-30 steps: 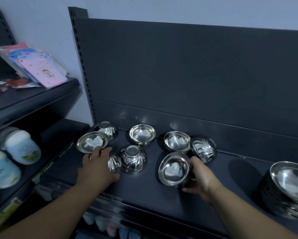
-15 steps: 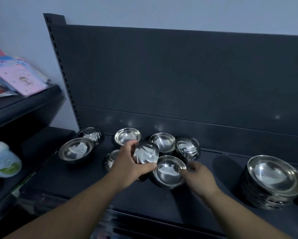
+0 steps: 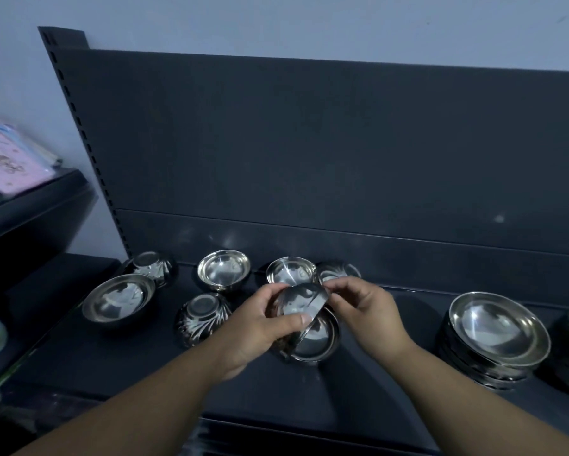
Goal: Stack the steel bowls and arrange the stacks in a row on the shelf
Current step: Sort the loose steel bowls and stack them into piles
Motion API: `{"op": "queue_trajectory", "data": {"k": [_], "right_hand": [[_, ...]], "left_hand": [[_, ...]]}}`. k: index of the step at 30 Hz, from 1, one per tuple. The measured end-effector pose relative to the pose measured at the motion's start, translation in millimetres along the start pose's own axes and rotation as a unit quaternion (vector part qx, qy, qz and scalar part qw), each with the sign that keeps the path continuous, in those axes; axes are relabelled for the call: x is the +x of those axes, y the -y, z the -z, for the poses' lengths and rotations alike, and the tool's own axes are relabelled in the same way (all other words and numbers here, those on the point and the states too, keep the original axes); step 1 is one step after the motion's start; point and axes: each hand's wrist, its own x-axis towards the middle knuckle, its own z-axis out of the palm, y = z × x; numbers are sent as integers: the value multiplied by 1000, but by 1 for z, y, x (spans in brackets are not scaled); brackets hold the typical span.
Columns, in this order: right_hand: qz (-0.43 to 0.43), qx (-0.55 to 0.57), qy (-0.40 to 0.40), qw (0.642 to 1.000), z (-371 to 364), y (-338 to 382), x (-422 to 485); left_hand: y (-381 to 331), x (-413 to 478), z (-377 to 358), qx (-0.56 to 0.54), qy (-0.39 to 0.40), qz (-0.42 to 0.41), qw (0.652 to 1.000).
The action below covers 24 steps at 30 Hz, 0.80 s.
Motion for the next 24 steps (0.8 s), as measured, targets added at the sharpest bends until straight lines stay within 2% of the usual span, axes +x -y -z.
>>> {"op": "queue_trajectory", "data": {"k": [4,8,12,20,24], "right_hand": [[0,-70,-41,997,4,6,4],[-28,-112,-54,992,7,5,7],[-75,-134,-23,988,7,-6,6],[-186,-132,12,974,1,-31,7],[-178,-169,0,969,4,-38,15]], "left_hand": [[-4,2,-5,-16,-24,-15,999],[0,5,1,99,-102,-44,989],[15,14,10,187,-175,-27,966],[35,31,14,250,-192,20,949],[37,38,14,276,-209,17,938]]}}
